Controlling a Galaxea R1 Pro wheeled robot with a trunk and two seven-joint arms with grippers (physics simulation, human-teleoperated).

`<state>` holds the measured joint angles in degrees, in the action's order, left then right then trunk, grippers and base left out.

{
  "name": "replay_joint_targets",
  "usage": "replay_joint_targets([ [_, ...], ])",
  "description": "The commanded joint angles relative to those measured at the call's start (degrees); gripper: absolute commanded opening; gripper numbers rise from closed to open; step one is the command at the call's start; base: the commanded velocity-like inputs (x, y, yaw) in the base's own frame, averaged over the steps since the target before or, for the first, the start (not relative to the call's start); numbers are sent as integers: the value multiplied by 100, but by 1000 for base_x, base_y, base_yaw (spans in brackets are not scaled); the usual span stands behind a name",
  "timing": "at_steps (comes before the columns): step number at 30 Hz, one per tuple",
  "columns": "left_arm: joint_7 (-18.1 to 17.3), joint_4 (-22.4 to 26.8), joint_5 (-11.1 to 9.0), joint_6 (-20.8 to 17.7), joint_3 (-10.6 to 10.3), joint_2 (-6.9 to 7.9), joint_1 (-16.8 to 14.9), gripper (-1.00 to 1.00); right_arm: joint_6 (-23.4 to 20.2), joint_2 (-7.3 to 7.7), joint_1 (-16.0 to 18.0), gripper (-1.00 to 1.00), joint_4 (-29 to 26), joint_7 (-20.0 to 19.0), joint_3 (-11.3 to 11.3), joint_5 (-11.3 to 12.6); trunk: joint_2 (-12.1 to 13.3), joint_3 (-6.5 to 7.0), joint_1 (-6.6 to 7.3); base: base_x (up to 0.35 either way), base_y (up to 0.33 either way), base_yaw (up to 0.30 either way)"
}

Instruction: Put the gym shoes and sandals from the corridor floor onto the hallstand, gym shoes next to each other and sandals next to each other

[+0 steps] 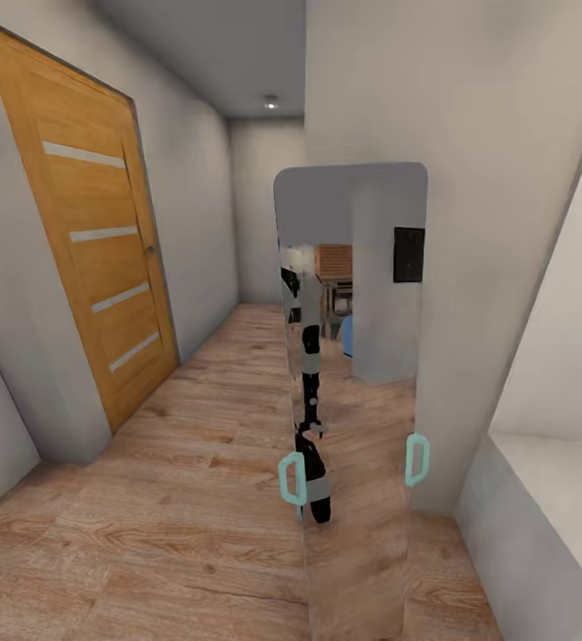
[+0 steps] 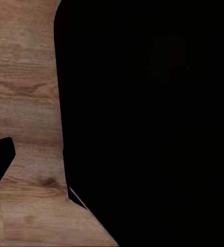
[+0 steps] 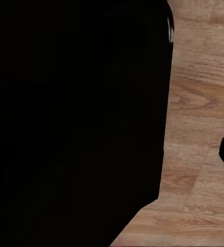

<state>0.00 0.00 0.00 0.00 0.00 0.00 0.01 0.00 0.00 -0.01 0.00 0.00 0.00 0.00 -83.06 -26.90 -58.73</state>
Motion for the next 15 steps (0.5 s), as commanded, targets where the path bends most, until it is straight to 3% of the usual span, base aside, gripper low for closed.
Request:
replay_joint_targets([
  [1, 9, 33, -10, 33, -18, 3, -34, 100, 9, -16, -33, 100, -33, -20, 6, -5, -2, -3, 0, 0, 0, 0],
  [8, 9, 261, -8, 258, -13, -12, -80, 100, 9, -17, -35, 100, -259, -23, 8, -7, -2, -3, 0, 0, 0, 0],
  [15, 9, 481, -9, 380, -2, -8, -50, 100, 8, -17, -35, 100, -39, -26, 1, 3, -2, -3, 0, 0, 0, 0],
])
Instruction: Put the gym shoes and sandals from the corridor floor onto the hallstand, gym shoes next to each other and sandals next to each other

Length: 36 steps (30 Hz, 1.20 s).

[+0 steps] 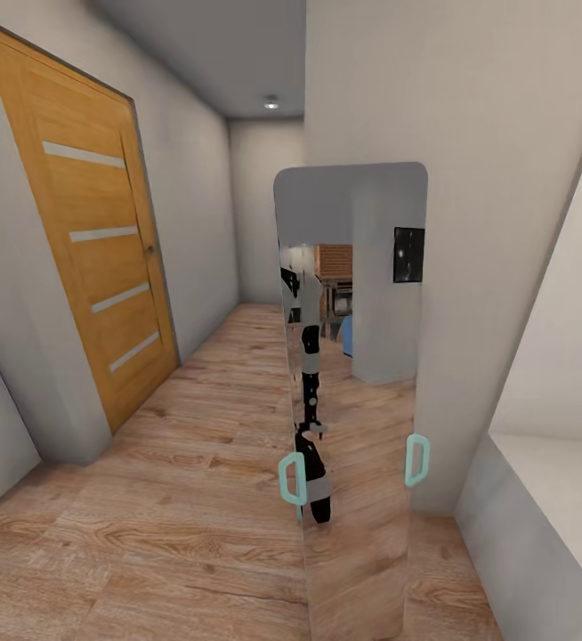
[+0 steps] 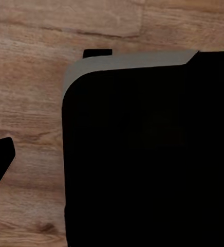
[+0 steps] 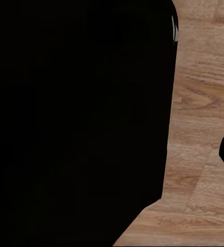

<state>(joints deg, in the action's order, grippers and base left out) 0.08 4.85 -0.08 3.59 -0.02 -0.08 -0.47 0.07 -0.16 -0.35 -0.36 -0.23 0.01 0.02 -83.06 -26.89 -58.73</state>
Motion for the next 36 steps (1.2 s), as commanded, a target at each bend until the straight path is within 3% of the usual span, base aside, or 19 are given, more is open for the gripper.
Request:
replay_joint_targets([
  [1, 1, 28, -1, 53, 0, 6, 0, 100, 1, -1, 0, 100, 30, -3, -4, 6, -2, -4, 0, 0, 0, 0],
  [14, 304, 433, -58, 470, 11, 186, -11, 100, -3, 5, 0, 100, -108, -1, 23, -138, -2, -4, 0, 0, 0, 0],
  [36, 379, 1144, -44, 1177, -15, 94, -115, 100, 2, 23, 0, 100, -818, -23, 17, -209, -2, -4, 0, 0, 0, 0],
])
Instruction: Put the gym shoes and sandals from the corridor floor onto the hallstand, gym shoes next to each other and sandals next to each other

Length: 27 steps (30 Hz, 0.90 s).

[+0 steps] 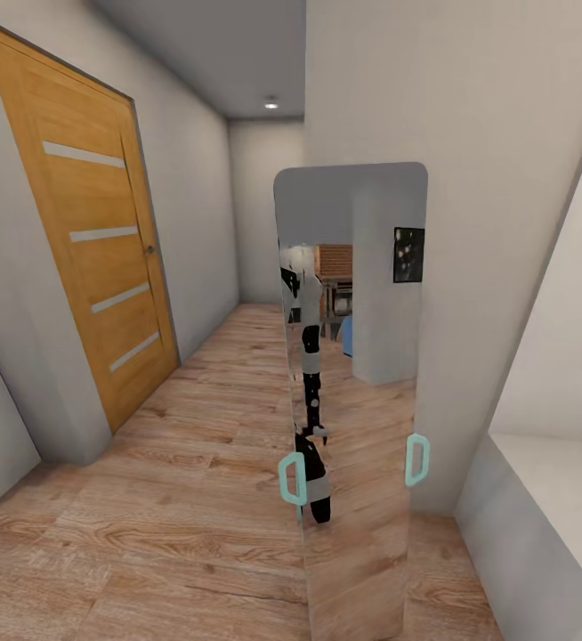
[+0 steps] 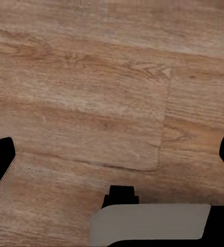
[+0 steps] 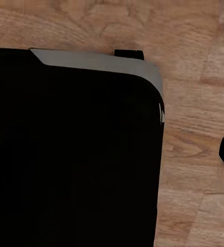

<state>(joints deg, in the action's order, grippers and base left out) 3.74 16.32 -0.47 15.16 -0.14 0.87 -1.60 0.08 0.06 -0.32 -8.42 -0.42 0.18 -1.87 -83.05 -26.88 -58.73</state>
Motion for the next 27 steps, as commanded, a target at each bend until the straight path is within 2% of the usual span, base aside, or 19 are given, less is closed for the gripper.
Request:
replay_joint_targets([
  [1, 13, 1938, -5, 445, 0, 4, -1, 100, 1, 1, -3, 100, -1221, -3, 0, -21, -2, -5, 0, 0, 0, 0],
  [7, 13, 1934, -14, 491, 13, 13, 1, 100, 1, 12, -3, 100, -1222, -2, 0, -23, -2, -5, 0, 0, 0, 0],
  [19, 13, 1906, -19, 512, 22, 19, 2, 100, 2, 24, -3, 100, -1240, -2, -8, -16, -484, -220, -263, 0, 0, 0],
  [27, 13, 1937, -10, 514, 22, 26, -14, 100, -9, -7, -3, 100, -1605, 6, -9, -23, -805, -364, -439, 0, 0, 0],
])
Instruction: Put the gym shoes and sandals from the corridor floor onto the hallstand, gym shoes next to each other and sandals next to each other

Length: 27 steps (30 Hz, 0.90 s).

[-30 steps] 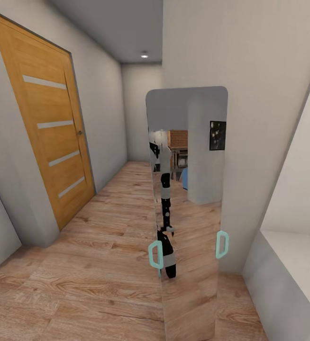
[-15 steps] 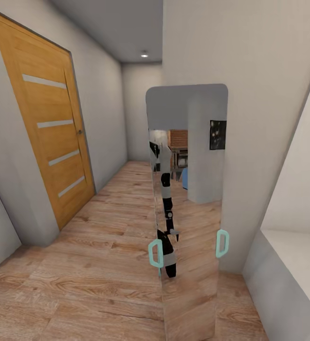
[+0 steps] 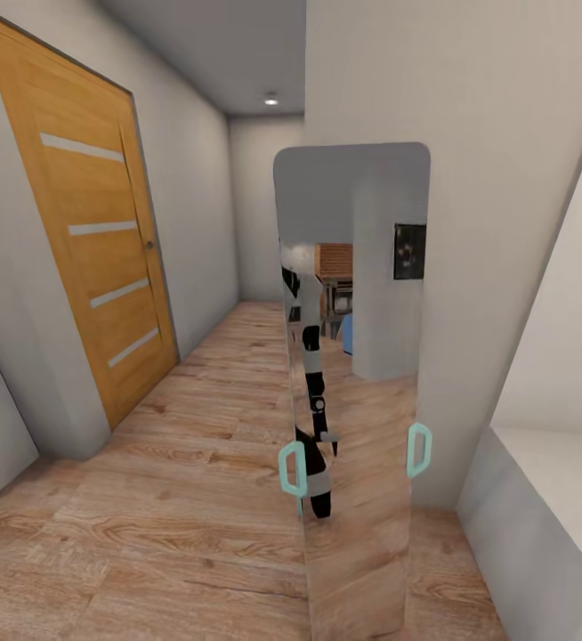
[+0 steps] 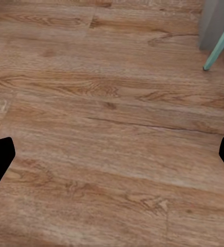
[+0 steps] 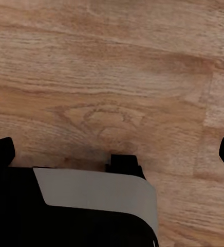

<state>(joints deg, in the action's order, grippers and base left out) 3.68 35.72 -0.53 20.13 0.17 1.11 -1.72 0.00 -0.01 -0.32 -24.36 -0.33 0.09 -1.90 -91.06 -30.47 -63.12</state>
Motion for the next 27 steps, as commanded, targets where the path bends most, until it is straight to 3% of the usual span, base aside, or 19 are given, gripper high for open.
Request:
replay_joint_targets([
  [1, 19, 6, -4, 17, -8, 2, -13, 100, -9, -2, 3, 100, -40, -3, 0, -18, -44, -23, -23, 0, 0, 0],
  [13, 19, 105, -11, -2, -8, -26, -689, 100, -67, -8, 307, 100, -158, 30, 0, 27, -525, -239, -286, 0, 0, 0],
  [27, 11, 111, -2, 0, -9, -11, -863, 100, -62, 2, 365, 100, -213, -3, 5, 17, -1087, -490, -594, 0, 0, 0],
])
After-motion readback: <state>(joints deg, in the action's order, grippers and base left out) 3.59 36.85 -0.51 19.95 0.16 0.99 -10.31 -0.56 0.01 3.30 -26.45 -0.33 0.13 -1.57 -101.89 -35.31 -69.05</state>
